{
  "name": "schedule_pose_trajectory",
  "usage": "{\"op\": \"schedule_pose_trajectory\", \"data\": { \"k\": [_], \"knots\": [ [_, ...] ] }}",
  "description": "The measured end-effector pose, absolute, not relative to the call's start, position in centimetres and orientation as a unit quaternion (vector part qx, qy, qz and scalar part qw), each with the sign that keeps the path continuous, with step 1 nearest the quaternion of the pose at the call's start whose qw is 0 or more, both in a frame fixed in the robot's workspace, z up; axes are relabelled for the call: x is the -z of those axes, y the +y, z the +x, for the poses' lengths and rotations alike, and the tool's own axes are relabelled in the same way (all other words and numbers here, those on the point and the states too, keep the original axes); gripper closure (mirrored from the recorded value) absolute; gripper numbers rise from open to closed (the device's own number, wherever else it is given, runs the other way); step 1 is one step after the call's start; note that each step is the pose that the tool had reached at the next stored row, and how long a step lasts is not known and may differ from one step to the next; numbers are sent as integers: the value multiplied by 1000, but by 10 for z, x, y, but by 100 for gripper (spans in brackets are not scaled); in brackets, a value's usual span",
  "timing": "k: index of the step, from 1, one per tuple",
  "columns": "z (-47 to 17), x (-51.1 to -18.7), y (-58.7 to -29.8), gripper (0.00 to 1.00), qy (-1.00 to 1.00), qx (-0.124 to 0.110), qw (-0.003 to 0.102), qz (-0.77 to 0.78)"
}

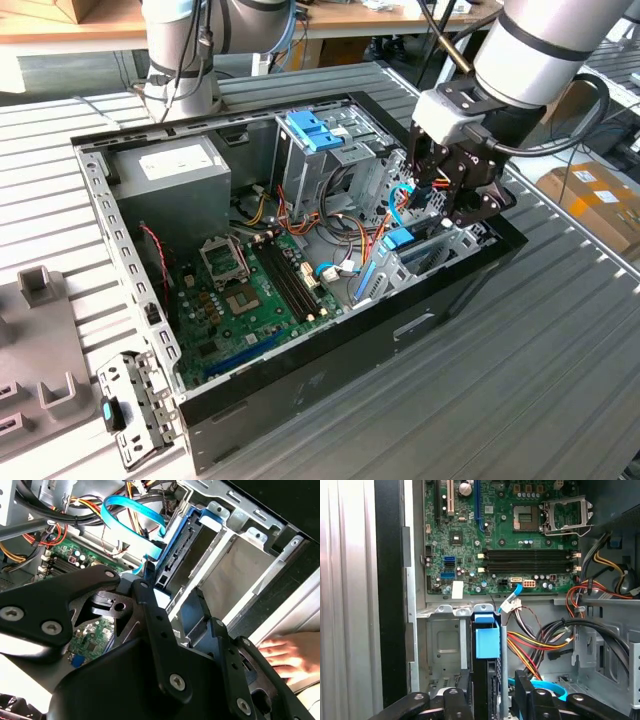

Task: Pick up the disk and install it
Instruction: 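Insert the disk into the insertion slot, then insert the first disk wire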

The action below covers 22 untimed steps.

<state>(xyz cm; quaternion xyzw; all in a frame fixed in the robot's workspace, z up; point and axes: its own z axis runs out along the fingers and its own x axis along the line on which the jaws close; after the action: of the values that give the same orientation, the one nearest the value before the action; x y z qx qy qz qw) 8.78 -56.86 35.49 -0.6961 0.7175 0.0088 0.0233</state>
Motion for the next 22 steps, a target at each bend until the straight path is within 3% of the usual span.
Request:
{"op": "schedule_pose_trajectory", "data": {
  "k": [22],
  "knots": [
    [88,-369,-567,51,718,-9,23,-696]
  ]
}}
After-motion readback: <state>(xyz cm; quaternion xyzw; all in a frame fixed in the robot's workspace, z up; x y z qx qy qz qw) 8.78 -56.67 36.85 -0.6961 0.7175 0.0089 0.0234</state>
